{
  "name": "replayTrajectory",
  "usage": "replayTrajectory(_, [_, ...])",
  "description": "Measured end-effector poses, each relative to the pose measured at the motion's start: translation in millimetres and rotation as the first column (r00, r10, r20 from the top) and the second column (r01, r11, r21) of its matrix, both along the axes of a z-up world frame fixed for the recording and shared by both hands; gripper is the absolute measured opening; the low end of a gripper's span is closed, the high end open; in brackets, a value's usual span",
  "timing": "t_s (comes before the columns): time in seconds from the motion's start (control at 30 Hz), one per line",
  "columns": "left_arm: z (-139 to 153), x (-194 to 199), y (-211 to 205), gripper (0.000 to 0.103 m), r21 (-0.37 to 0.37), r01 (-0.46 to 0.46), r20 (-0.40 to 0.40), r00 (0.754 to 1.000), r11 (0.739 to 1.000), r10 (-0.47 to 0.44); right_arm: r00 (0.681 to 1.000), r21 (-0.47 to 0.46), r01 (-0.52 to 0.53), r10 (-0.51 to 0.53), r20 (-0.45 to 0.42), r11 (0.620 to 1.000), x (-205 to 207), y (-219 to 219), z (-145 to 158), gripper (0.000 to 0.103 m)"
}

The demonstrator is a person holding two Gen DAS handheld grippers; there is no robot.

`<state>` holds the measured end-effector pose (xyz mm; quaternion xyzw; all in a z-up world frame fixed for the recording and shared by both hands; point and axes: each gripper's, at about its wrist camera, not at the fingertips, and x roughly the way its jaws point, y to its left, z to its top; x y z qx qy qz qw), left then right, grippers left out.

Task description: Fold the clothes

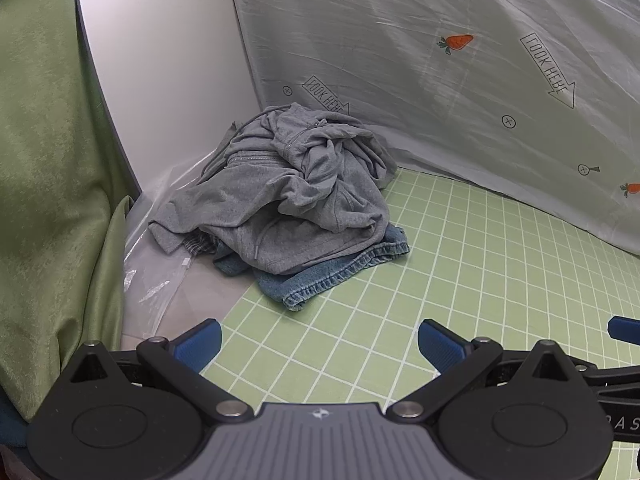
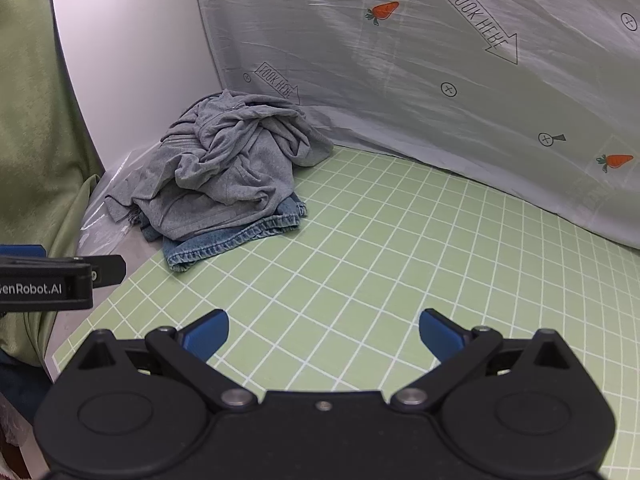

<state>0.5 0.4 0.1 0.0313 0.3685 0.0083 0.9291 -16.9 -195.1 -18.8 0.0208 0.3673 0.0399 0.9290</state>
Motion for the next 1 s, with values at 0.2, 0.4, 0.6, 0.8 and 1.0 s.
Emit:
replayTrajectory(0.2, [-2.1, 1.1, -0.6, 0.103, -0.002, -0.003, -0.002, 1.0, 1.0, 0.003, 1.0, -0.003, -0.002, 0.002, 0.002, 1.0, -0.9, 1.3, -0.1, 0.103])
replayTrajectory(0.4, [-5.7, 1.5, 0.3, 0.103, -0.006, 0.001, -0.008, 1.0, 1.0, -0.001, 1.0, -0.002, -0.004, 0.004, 0.0, 1.0, -1.0, 0.1, -1.1, 0.103])
replayTrajectory(0.6, [-7.4, 2.1, 1.4, 0.103, -0.011, 0.001, -0.016, 1.0, 1.0, -0.001, 1.0, -0.005, -0.009, 0.009, -0.003, 1.0, -0.5, 1.1, -2.1, 0.103])
replayTrajectory(0.8, [-6.7, 2.9, 0.2, 0.103, -0.013, 0.009, -0.017, 1.0, 1.0, -0.009, 1.0, -0.007, -0.009, 0.009, -0.005, 1.0, -0.3, 0.4, -1.7, 0.103])
replayTrajectory(1.0, [-7.0, 4.2, -0.9, 0.103, -0.012, 0.016, -0.022, 1.0, 1.0, -0.016, 1.0, -0.006, -0.003, 0.003, -0.007, 1.0, -0.6, 0.0, -1.3, 0.103])
